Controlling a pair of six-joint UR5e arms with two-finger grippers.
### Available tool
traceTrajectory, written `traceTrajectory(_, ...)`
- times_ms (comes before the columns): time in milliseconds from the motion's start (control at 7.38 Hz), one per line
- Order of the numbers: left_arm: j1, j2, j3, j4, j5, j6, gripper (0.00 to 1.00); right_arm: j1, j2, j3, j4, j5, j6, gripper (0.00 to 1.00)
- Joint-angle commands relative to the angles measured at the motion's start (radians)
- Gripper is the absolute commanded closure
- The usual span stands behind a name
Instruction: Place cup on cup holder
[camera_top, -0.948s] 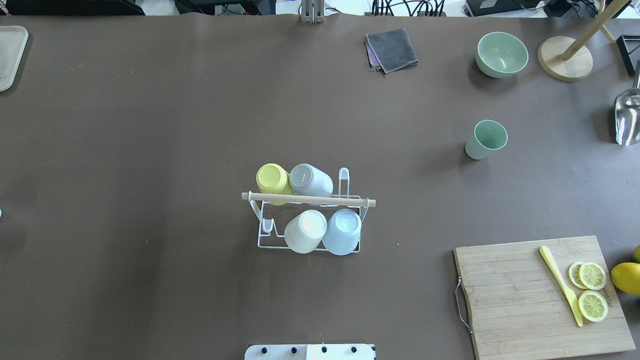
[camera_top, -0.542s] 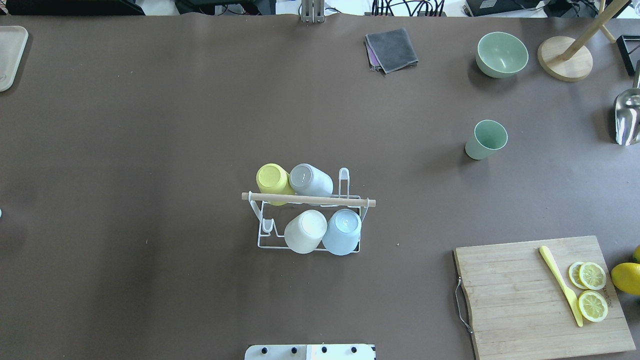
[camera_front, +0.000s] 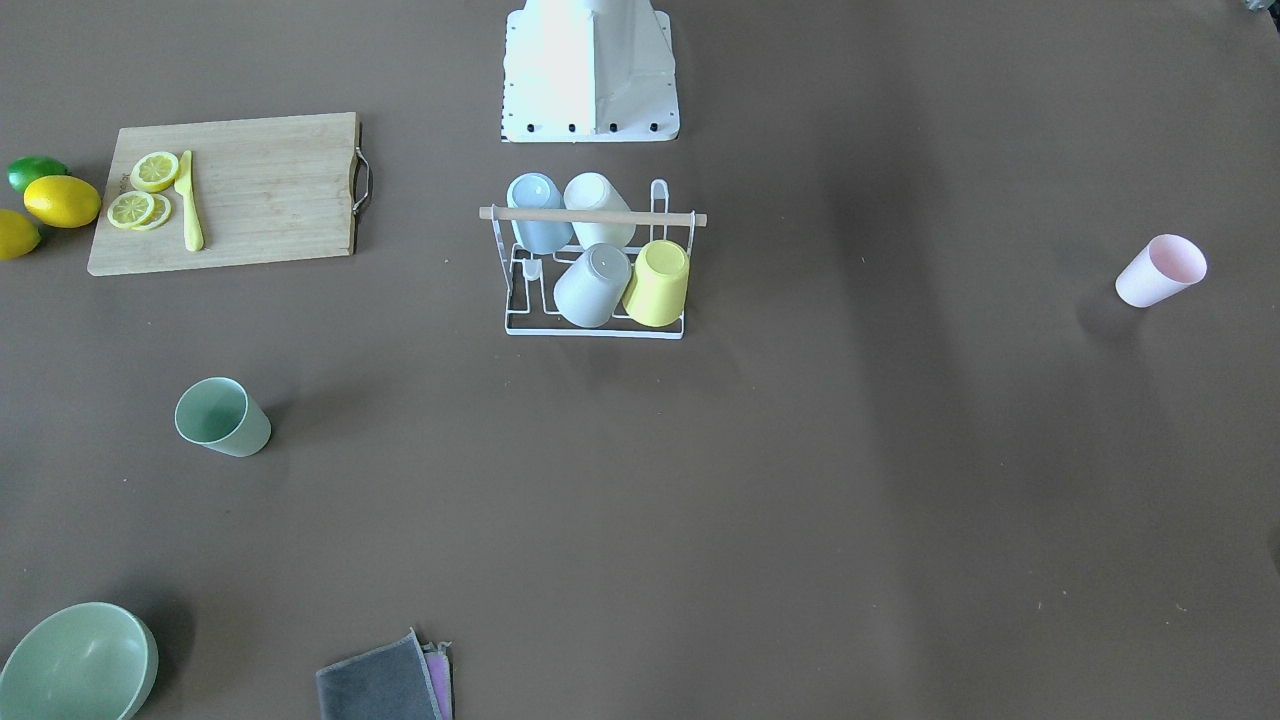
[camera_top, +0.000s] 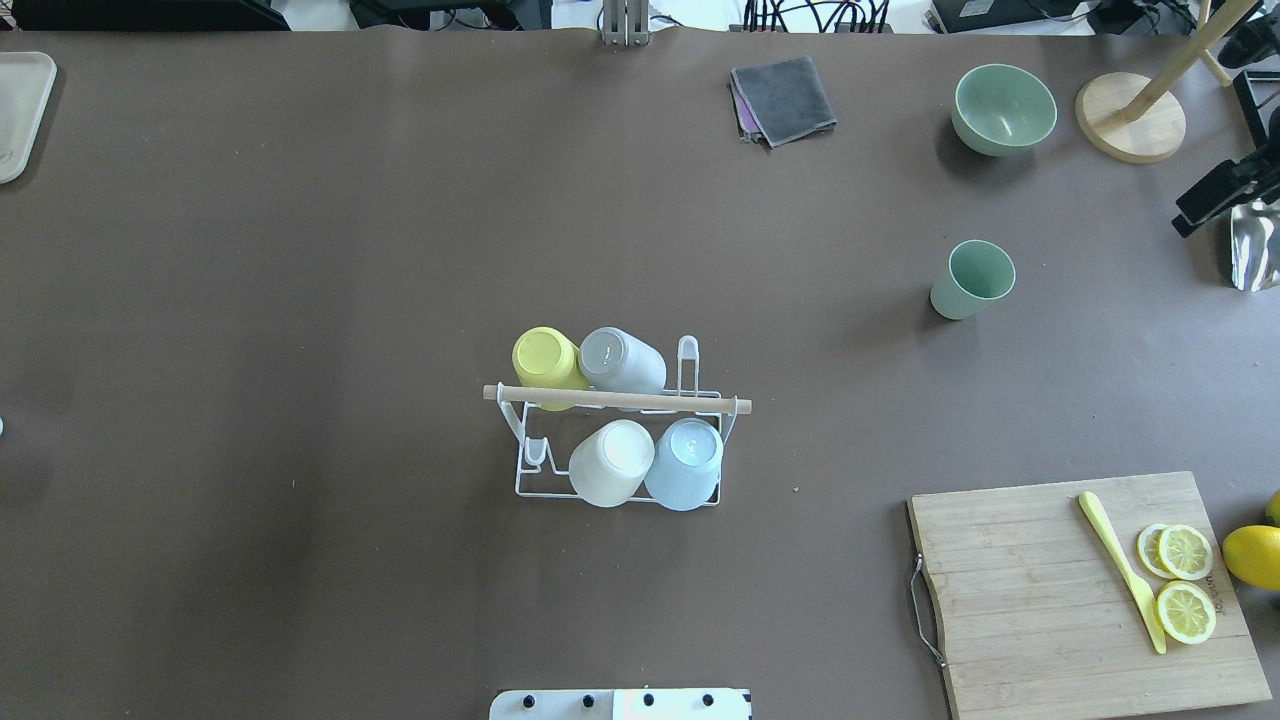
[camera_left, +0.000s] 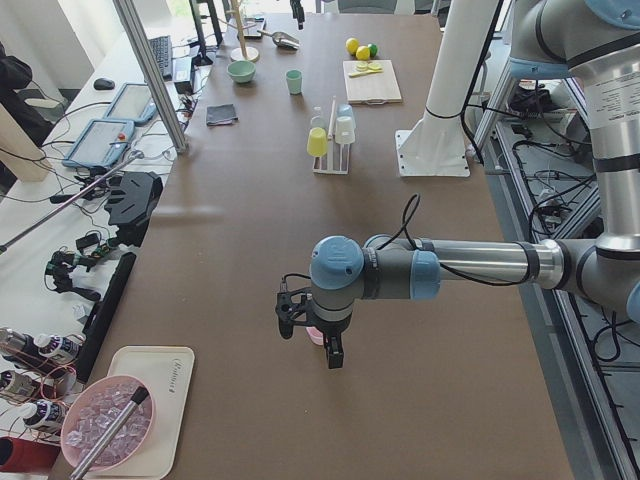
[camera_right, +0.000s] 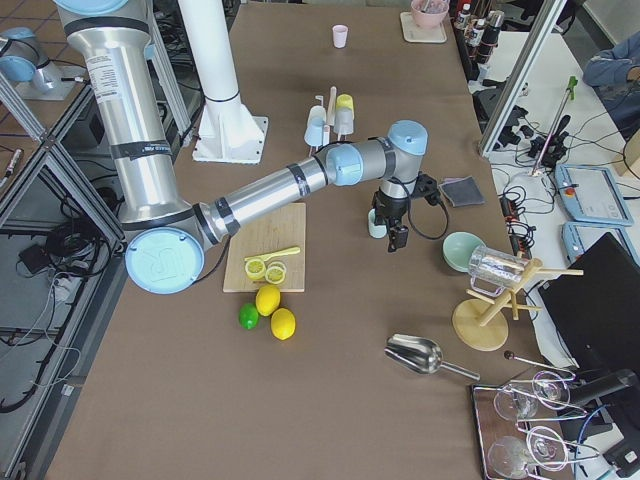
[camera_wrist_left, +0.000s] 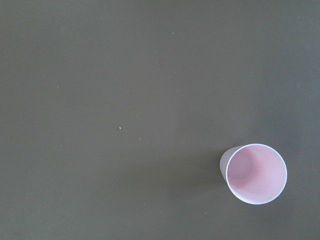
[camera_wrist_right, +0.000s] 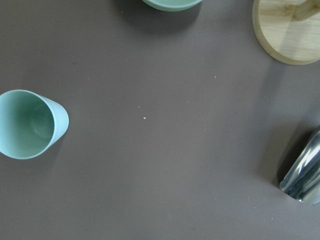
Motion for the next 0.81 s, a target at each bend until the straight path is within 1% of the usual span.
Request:
traceTrajectory(0,0.093,-0.283,0.152,0.205,0.007,0.030,0.02,-0.060,0.140,-0.065,-0.073,-0.018,0.003,0.00)
traceTrajectory(135,0.143,-0.345,0.198,0.256,0.009,0.065,0.02,-0.086,0.215,-0.143,-0.096,-0.020,0.000,0.00)
traceTrajectory(271,0.173,-0.388,0.235,0.271,0.010,0.067,0.02,-0.113,0.283,-0.229,-0.109,-0.021,-0.009,0.00)
traceTrajectory(406,0.216,-0.398,0.265,0.272,0.010,0.068,0.02,-0.146,0.364,-0.336,-0.113,-0.051,-0.013,0.00)
traceTrajectory(542,0.278,-0.412,0.274,0.273,0.012,0.092,0.02,-0.166,0.459,-0.468,-0.113,-0.064,-0.027,0.00)
traceTrajectory(677,0.314,-0.418,0.315,0.273,0.028,0.197,0.02,-0.179,0.536,-0.581,-0.113,-0.064,-0.053,0.00)
